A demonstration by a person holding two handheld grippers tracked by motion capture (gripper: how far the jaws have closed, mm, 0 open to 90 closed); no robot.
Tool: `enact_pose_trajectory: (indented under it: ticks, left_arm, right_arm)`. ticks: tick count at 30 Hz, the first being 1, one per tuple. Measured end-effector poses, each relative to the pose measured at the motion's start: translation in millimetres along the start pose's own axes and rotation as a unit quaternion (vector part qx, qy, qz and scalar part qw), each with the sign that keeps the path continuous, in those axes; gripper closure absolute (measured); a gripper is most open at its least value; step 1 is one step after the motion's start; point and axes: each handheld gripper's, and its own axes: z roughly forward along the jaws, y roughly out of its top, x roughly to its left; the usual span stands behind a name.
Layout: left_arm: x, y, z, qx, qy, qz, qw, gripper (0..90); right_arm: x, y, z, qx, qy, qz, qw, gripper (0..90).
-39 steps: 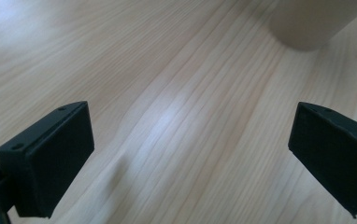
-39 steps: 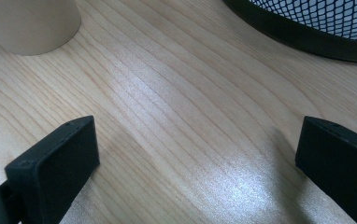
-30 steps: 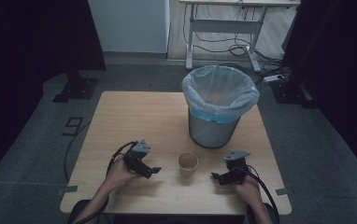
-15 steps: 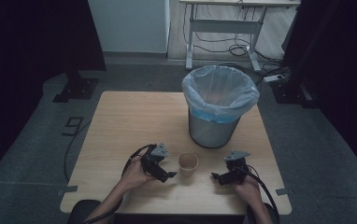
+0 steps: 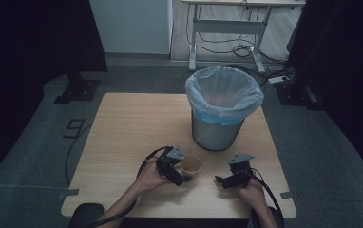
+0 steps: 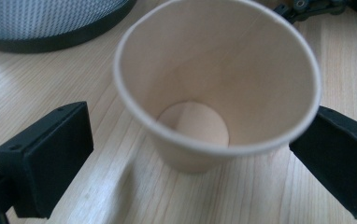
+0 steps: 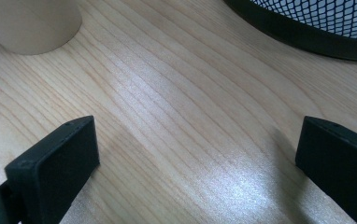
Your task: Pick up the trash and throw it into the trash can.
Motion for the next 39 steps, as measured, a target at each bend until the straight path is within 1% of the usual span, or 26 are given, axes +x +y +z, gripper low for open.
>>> enact_pose_trajectory:
  ticks: [4,5,6,8,9,10,12,15,20,22,26,30,31,32,35,39]
  left_arm:
    - [-1.6,4.1,5.0,0.002,-0.001,0.006,1.0,0.9]
    - [-2.3,5.3,6.3,0.003,0.001,0.008,1.0,2.3]
    - [-2.8,6.5,7.2,0.004,0.004,0.01,0.9999,5.1]
    - [-2.9,8.2,7.7,0.0,0.004,0.011,0.9999,13.4]
    - [-2.7,8.8,7.7,-0.003,0.002,0.008,1.0,20.6]
    - [-2.5,9.3,7.3,-0.006,0.0,0.008,1.0,20.6]
    - [-2.6,10.8,4.9,-0.009,0.0,0.01,0.9999,23.6]
    - [-2.3,12.1,1.9,-0.009,0.001,0.014,0.9999,24.1]
    - [0.5,16.9,-7.2,-0.011,0.0,0.013,0.9998,24.3]
    - [3.3,20.1,-12.4,-0.009,-0.002,0.013,0.9999,24.3]
    - [6.1,23.4,-16.8,-0.005,0.0,0.013,0.9999,24.3]
    - [9.1,29.2,-23.1,0.0,0.006,0.014,0.9999,24.3]
    - [9.4,30.7,-24.5,0.0,0.007,0.012,0.9999,24.3]
    - [10.8,34.4,-28.0,0.001,0.011,0.013,0.9999,24.3]
    - [12.4,38.5,-31.8,0.003,0.013,0.015,0.9998,24.3]
    - [15.0,46.3,-38.8,-0.004,0.014,0.012,0.9998,24.4]
  right_arm:
    - [0.0,0.0,0.0,0.0,0.0,0.0,1.0,0.0]
    - [0.0,0.0,0.0,0.0,0.0,0.0,1.0,0.0]
    - [0.0,0.0,0.0,0.0,0.0,0.0,1.0,0.0]
    - [0.0,0.0,-0.1,0.0,0.0,0.0,1.0,0.0]
    - [0.1,-0.1,-0.1,0.0,0.0,0.0,1.0,0.0]
    - [0.1,-0.1,-0.1,0.0,0.0,0.0,1.0,0.0]
    - [0.2,-0.1,-0.1,0.0,0.0,0.0,1.0,0.0]
    - [0.2,-0.1,-0.1,0.0,0.0,0.0,1.0,0.0]
    - [0.2,-0.1,-0.1,0.0,0.0,0.0,1.0,0.0]
    - [0.3,-0.1,-0.1,0.0,0.0,0.0,1.0,0.0]
    - [0.2,-0.1,-0.1,0.0,0.0,0.0,1.0,0.0]
    - [0.2,-0.1,-0.1,0.0,0.0,0.0,1.0,0.0]
    - [0.3,-0.1,-0.1,0.0,0.001,0.0,1.0,0.0]
    - [0.3,-0.1,-0.1,0.0,0.001,0.0,1.0,0.0]
    - [0.2,-0.1,-0.1,0.0,0.0,-0.001,1.0,0.0]
    - [0.3,-0.2,-0.1,0.0,0.0,0.0,1.0,0.0]
